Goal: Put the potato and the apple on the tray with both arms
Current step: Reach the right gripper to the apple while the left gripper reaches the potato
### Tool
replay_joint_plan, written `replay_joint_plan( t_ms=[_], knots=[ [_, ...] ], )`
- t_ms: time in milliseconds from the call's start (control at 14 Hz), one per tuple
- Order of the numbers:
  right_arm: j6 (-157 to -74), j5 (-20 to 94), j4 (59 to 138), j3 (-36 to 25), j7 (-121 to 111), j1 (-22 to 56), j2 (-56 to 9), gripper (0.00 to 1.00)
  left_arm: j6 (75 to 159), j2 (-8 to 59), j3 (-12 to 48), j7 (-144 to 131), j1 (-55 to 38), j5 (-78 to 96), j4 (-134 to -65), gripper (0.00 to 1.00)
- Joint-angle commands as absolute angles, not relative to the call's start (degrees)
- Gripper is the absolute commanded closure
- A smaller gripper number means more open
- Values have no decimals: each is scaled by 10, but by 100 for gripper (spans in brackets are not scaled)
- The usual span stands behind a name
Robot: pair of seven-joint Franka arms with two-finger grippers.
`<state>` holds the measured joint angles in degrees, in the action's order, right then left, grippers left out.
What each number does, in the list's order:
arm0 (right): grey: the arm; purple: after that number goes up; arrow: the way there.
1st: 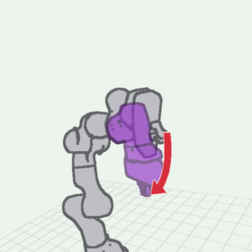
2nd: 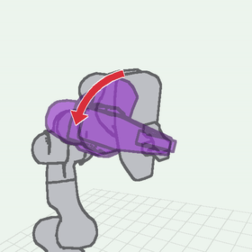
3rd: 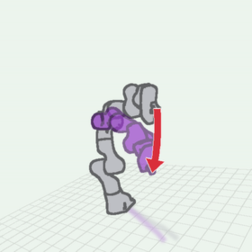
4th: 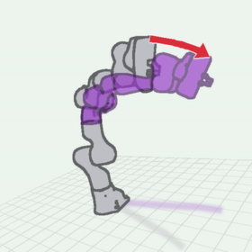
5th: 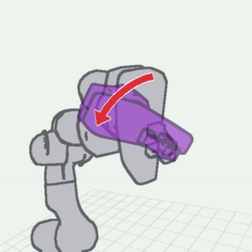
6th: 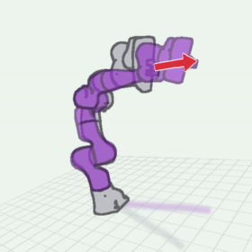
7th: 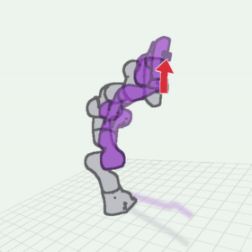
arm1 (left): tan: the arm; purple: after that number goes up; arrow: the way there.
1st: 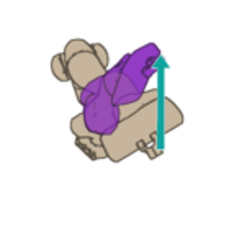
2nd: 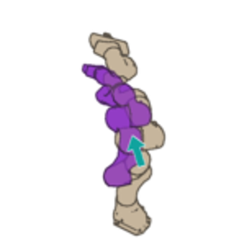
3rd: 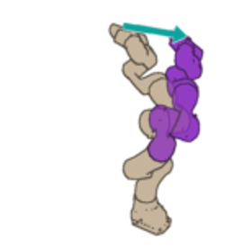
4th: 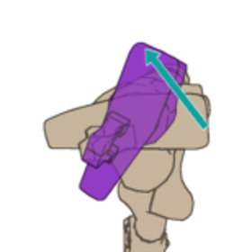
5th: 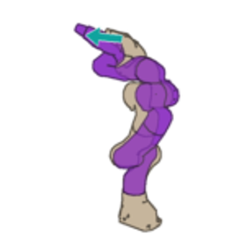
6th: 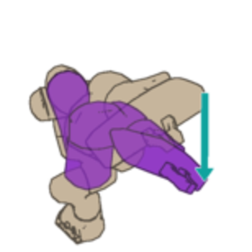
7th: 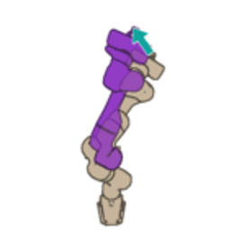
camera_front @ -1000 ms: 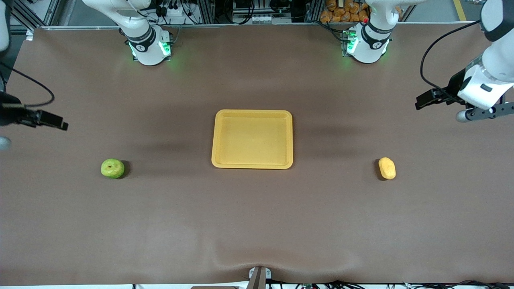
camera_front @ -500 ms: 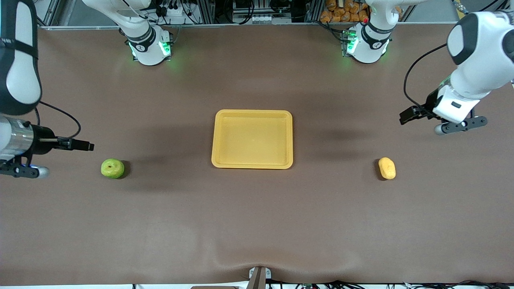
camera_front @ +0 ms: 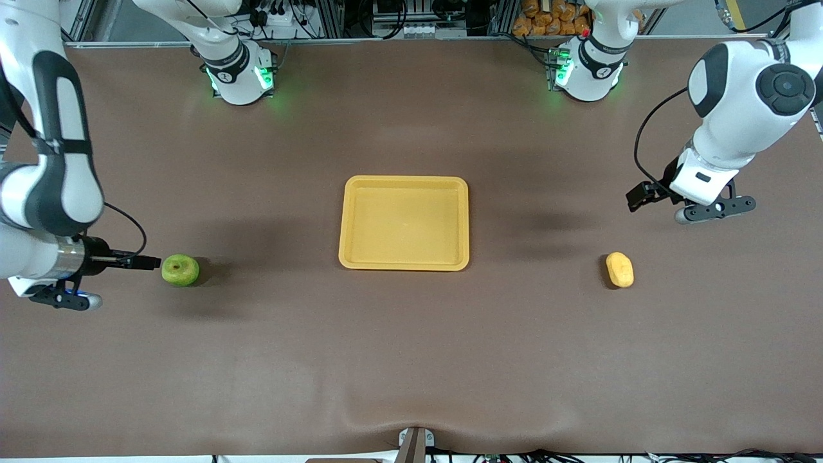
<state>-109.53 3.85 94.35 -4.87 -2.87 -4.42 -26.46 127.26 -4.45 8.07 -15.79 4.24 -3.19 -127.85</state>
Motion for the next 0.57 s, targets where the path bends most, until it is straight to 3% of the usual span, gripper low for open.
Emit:
replay_joint_plan(
  t_ms=[0,214,500],
  knots=[
    [-1150,6,982,-42,-69,-47,-251,0,1342,-17,86,-168,59,-43,-1300,0],
    [-1185,-15,986,-42,-96,-39,-265,0,1424,13,86,-170,73,-43,-1326,0],
    [-1248,-16,1020,-40,-138,-41,-271,0,1473,46,85,-170,73,-43,-1327,0]
  ],
)
